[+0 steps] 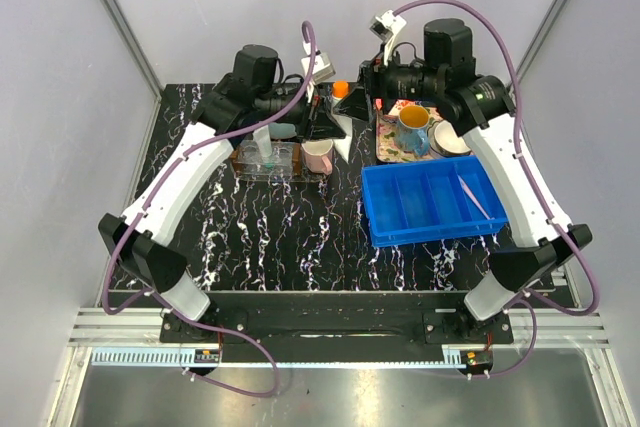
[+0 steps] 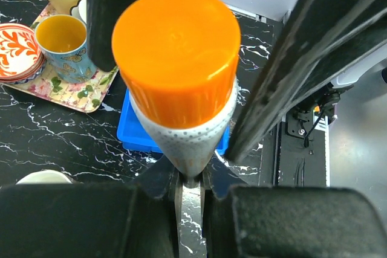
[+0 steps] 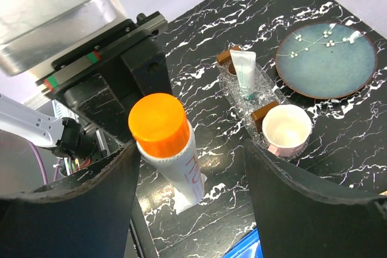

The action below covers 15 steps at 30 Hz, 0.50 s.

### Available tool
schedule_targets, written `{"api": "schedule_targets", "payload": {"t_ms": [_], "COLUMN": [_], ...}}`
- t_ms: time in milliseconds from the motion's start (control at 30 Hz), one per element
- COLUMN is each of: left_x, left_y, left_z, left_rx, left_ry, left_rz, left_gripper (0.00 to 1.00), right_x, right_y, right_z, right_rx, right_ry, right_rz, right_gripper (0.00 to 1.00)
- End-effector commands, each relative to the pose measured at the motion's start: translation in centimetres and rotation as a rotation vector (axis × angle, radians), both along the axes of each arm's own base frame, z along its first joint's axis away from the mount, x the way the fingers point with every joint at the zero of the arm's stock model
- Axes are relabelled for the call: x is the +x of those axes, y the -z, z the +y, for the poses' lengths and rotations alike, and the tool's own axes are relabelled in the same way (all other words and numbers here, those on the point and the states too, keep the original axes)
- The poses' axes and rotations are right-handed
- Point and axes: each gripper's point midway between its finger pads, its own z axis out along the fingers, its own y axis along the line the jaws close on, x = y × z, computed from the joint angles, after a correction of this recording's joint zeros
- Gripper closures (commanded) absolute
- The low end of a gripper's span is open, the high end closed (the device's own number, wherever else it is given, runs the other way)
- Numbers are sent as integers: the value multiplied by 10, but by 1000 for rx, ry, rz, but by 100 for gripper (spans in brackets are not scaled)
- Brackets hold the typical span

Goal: Prepare toiletry sets of a toothbrush and toothpaste on the tray

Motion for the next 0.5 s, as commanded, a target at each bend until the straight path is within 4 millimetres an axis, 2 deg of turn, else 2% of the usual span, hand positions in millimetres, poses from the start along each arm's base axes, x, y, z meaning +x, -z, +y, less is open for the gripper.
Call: {"api": "schedule_targets", "payload": {"t_ms": [0, 33, 133, 167, 200, 267, 300, 333, 400, 433, 467], "left_x": [4, 4, 6, 5, 7, 7, 7, 6, 5, 4, 3], "left_y": [-19, -19, -14, -14, -13, -12, -13, -14, -16, -15, -20], "left_z": [-2, -2, -2, -2, -2, -2, -1, 0, 0, 0, 3], "left_rx": [-13, -10, 4, 6, 9, 13, 14, 13, 7, 5, -8], "left_ry": [-8, -7, -11, -12, -15, -14, -14, -13, -11, -11, -21], "left_rz": [-90, -91, -93, -95, -99, -104, -118, -123, -135, -130, -141], "left_gripper": [100, 100, 100, 100, 100, 93, 87, 71, 52, 34, 29], "right_x": [4, 4, 2, 0, 1, 2, 2, 1, 5, 6, 8], "right_y": [-5, -5, -4, -6, -4, -7, -8, -10, -16, -19, -26], "right_z": [7, 8, 11, 12, 12, 10, 8, 7, 2, -1, -4], "right_rx": [-8, -7, -4, -1, -3, -7, -11, -13, -21, -20, -17], "right_ry": [-6, -9, -28, -36, -35, -20, -13, -5, 35, 48, 74], "right_rz": [-38, -41, -36, -41, -40, -51, -62, -70, -95, -106, -125], "right_gripper": [28, 30, 49, 67, 74, 87, 95, 100, 100, 100, 100]}}
